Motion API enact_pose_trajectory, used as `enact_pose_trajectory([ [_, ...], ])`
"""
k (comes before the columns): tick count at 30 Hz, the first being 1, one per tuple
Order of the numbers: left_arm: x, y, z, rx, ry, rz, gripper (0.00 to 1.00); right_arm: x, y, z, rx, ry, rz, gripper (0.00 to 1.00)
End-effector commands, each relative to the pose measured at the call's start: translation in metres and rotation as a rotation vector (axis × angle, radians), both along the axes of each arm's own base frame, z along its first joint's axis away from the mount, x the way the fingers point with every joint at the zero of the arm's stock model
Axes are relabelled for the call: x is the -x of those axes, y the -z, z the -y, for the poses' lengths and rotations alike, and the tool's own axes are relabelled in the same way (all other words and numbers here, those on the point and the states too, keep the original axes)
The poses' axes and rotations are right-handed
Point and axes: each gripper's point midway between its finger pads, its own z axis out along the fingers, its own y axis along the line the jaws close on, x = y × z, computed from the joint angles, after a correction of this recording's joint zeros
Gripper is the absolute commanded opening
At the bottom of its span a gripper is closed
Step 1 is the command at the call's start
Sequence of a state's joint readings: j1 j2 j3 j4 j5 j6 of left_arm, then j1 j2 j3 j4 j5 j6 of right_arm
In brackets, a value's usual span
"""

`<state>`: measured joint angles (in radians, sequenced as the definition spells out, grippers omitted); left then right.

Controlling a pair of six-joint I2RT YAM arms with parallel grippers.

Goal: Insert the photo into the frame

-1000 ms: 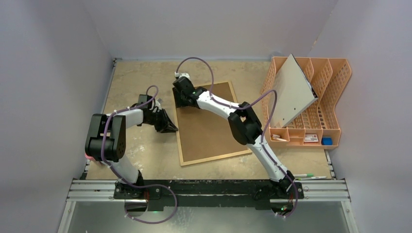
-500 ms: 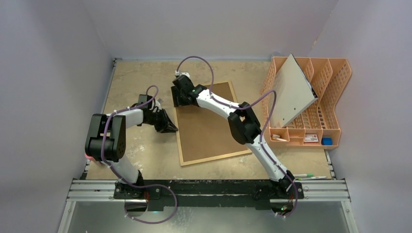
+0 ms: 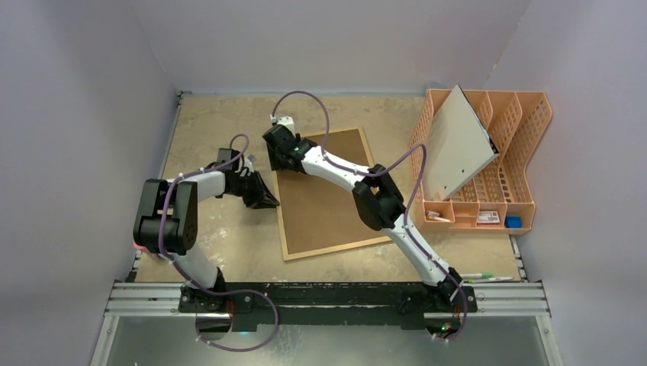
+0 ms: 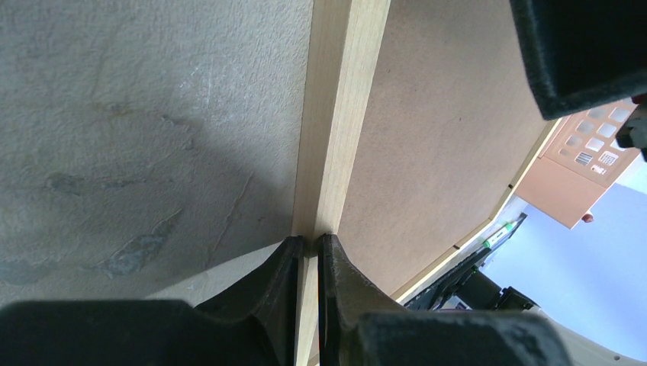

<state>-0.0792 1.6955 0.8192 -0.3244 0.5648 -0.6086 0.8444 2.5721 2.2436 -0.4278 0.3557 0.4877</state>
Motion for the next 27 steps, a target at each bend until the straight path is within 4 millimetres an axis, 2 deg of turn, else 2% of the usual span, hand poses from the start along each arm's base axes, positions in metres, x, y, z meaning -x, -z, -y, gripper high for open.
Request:
enact_pose_trajectory([
  [1,0.054,0.046,-0.037,-0.236,0.002,-0.203,0.14,0.103,0.159,0.103,0.438,0.007,-0.434,0.62],
  [8,0.053,0.045,-0.038,-0.239,-0.001,-0.199,0.14,0.109,0.165,0.109,0.499,-0.028,-0.423,0.61],
  [12,0.052,0.045,-0.038,-0.242,-0.005,-0.196,0.14,0.113,0.17,0.127,0.61,-0.037,-0.389,0.53],
  [14,0.052,0.045,-0.039,-0.243,-0.008,-0.196,0.14,0.122,0.174,0.14,0.652,-0.033,-0.405,0.5],
  [16,0.052,0.046,-0.039,-0.248,-0.009,-0.197,0.14,0.125,0.17,0.145,0.649,-0.035,-0.391,0.47],
  [19,0.051,0.046,-0.04,-0.254,-0.014,-0.196,0.14,0.119,0.159,0.136,0.567,-0.052,-0.326,0.46],
  [24,0.05,0.05,-0.04,-0.255,-0.029,-0.208,0.14,0.097,0.127,0.108,0.423,-0.109,-0.178,0.46],
  [27,0.048,0.051,-0.039,-0.249,-0.03,-0.215,0.14,0.087,0.115,0.103,0.415,-0.121,-0.099,0.46],
])
